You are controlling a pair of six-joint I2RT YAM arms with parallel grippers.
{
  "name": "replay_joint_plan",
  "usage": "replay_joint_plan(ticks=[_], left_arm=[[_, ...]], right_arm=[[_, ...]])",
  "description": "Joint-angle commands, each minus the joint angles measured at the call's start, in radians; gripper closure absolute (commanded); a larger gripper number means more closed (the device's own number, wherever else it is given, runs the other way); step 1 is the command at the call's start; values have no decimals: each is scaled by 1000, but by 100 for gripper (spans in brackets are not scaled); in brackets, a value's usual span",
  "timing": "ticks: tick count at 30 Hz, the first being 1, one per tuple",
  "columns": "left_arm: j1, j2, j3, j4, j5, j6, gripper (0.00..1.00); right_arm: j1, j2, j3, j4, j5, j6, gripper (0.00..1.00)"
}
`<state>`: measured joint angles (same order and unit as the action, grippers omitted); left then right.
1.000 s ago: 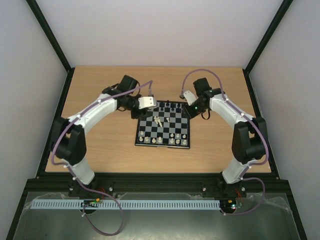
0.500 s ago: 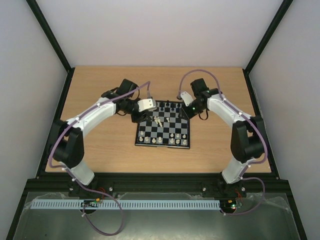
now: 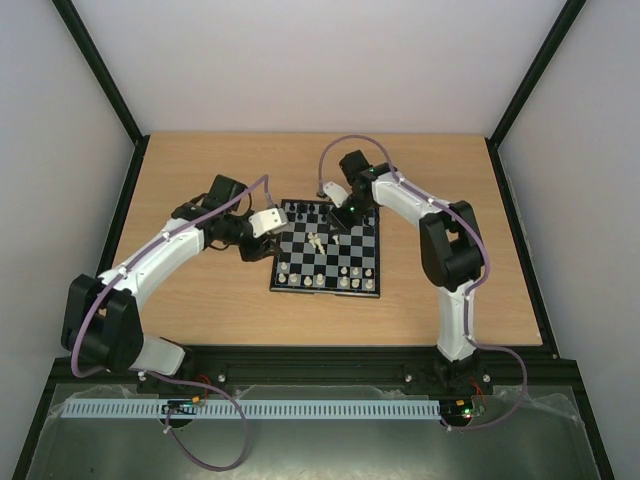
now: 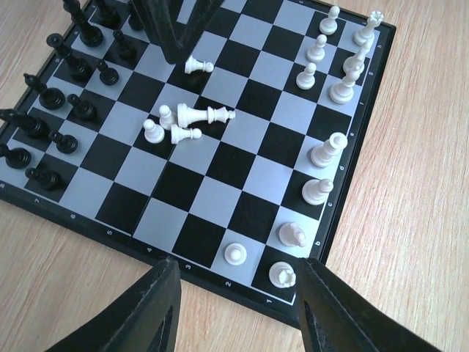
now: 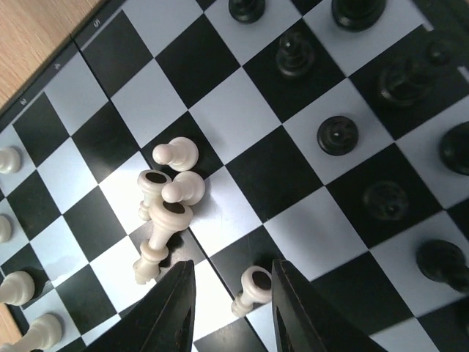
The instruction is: Set up the chess pieces on the board
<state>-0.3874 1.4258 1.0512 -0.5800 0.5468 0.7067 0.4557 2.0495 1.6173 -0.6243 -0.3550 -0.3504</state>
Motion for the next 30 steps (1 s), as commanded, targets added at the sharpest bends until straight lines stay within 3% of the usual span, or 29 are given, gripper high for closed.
replay_joint_plan(ticks=[1,14,30], left_arm=[[18,-35,-22,34,36,-44,53],[59,-40,-34,87,84,-129,52],[58,-27,-31,111,96,-155,52]], right_arm=[[13,62,65,-125,-11,-44,70],[15,99,45,-169,38,-47,72],[15,-22,-100,-201,14,-35,72]])
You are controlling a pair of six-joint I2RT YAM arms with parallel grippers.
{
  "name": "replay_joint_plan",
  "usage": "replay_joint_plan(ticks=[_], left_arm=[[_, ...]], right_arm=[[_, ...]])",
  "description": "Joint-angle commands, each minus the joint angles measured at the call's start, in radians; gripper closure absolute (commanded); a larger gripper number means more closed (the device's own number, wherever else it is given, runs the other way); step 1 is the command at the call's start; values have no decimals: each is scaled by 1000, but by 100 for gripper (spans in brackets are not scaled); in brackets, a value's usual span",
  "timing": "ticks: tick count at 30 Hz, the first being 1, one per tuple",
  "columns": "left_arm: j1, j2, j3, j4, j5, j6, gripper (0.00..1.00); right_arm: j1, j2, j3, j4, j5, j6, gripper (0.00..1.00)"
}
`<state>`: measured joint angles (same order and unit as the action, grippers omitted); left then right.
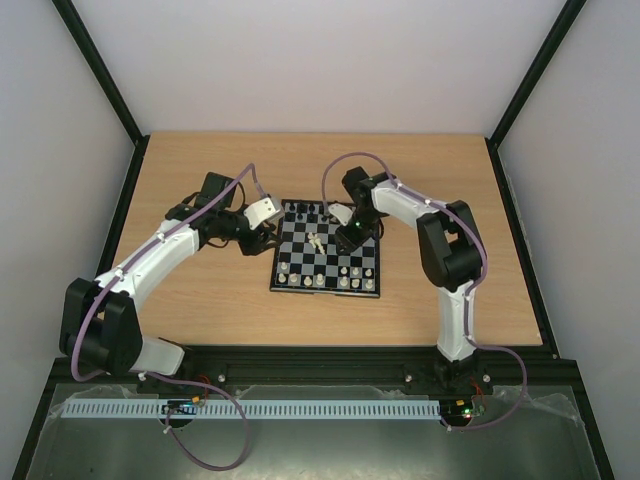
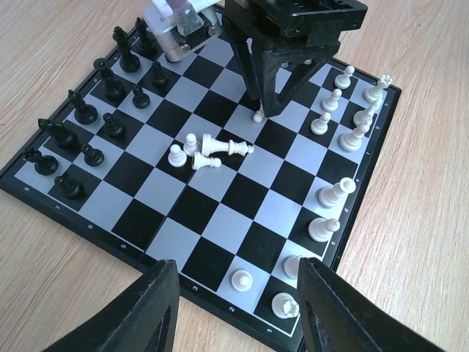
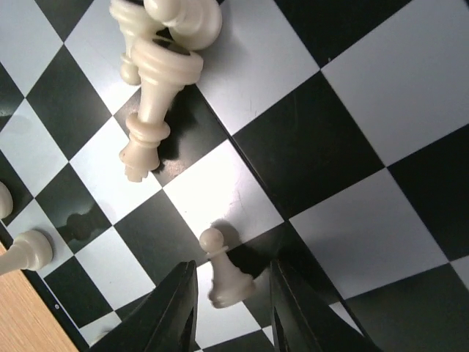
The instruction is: Set up the chess pieces on the board
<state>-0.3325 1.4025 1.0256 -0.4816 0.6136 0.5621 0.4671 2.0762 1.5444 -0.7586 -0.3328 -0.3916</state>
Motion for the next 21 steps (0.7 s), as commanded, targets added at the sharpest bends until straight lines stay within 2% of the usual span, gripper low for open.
replay_joint_plan(ticks=[1,13,21], left_arm=[[4,-3,-7,12,29,-11,52],[5,-8,-17,21,29,-28,51],[8,-8,-16,21,30,-38,51]], right_arm=[[4,-51,-30,-65,-1,7,72],[37,-82,-39,-6,74,-23,68],[54,-100,-72,63,149,-149,64]])
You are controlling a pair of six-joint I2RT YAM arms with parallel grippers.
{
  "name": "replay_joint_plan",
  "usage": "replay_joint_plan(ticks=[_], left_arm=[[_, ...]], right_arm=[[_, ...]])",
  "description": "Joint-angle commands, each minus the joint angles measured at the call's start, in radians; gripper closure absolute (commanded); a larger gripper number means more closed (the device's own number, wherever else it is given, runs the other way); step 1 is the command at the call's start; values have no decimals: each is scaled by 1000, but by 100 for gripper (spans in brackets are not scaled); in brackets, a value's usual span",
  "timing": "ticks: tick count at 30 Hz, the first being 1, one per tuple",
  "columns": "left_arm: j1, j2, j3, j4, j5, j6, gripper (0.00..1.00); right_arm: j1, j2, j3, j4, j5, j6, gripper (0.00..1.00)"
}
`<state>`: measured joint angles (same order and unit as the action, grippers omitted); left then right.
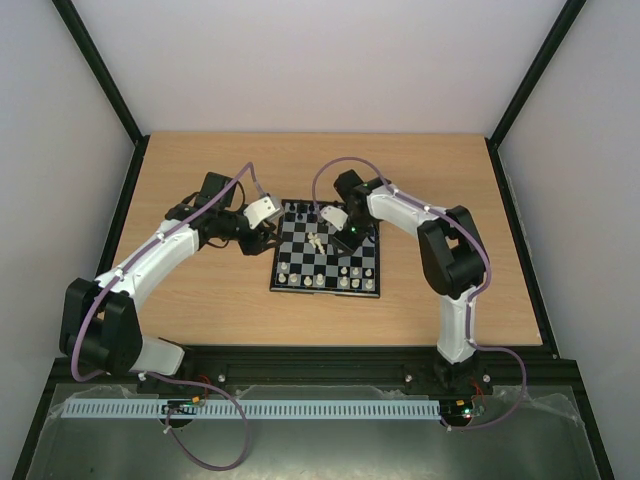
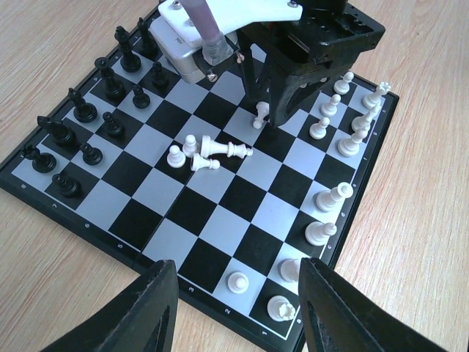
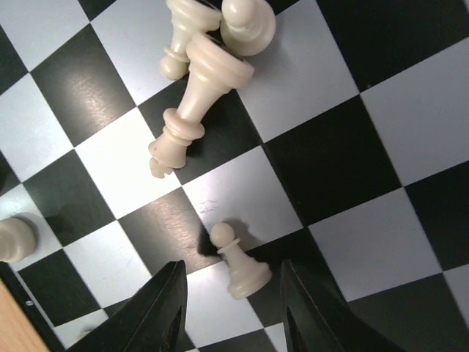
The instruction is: Set up the chess pieces on the board
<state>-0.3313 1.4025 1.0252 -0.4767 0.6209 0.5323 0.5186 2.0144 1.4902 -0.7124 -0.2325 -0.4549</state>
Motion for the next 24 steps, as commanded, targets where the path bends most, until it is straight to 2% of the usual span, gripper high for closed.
replay_joint_plan(ticks=[1,15,24], left_arm=[[7,-8,-15,16,23,-8,51],[13,-3,-19,29,31,-21,51],[14,6,-13,36,34,-32,51]], right_arm=[[3,-36,-19,27,56,-104,63],[18,-61,-93,29,82,-253,67],[31,-59,-79,53,132,-253,68]])
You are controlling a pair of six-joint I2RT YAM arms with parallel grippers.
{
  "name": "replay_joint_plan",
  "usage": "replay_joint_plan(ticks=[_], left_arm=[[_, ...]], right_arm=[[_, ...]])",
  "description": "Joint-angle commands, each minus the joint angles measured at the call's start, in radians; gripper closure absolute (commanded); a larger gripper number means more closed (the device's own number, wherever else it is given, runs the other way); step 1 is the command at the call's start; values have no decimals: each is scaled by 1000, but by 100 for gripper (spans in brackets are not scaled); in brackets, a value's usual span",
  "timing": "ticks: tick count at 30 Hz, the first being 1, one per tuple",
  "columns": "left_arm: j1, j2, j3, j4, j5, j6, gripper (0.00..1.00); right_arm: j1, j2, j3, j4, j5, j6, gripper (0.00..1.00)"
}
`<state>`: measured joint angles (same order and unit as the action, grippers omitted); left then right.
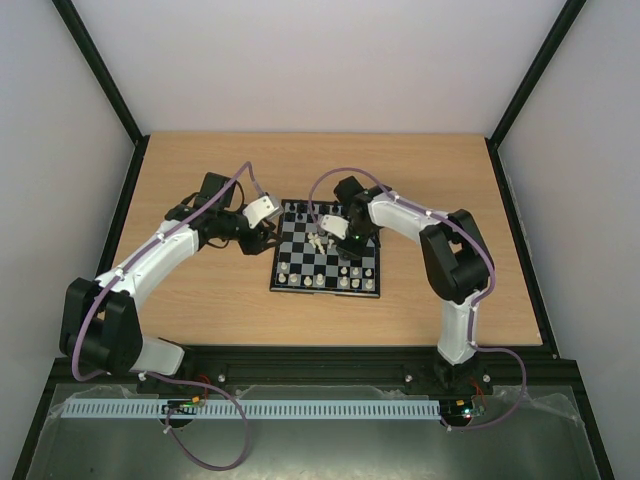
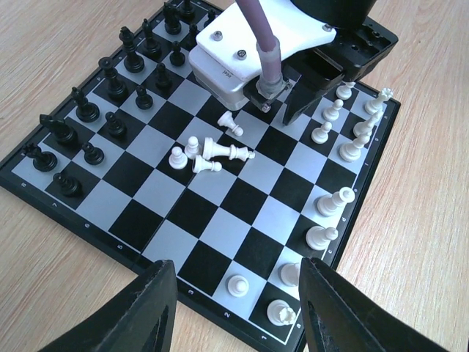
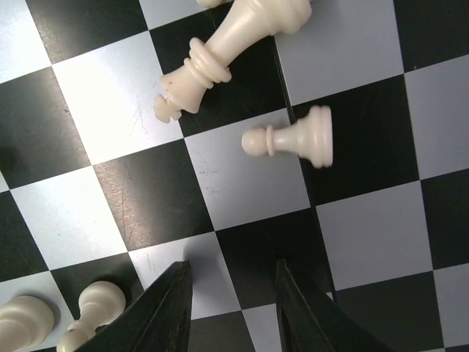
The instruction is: Set up the chess pieces on the board
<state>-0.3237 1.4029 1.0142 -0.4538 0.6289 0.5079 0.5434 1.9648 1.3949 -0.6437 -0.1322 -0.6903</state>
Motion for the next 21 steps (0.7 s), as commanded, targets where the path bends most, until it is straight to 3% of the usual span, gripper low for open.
replay_joint_plan(ticks=[1,10,21], left_arm=[[8,5,-3,14,25,-8,51],[16,-7,-17,12,18,-9,51],[21,27,18,-11,1,28,51]], right_arm=[[6,-7,25,-15,38,-21,68],[6,19,95,-18,24,-21,68],[6,32,153,-45,-157,236,71]])
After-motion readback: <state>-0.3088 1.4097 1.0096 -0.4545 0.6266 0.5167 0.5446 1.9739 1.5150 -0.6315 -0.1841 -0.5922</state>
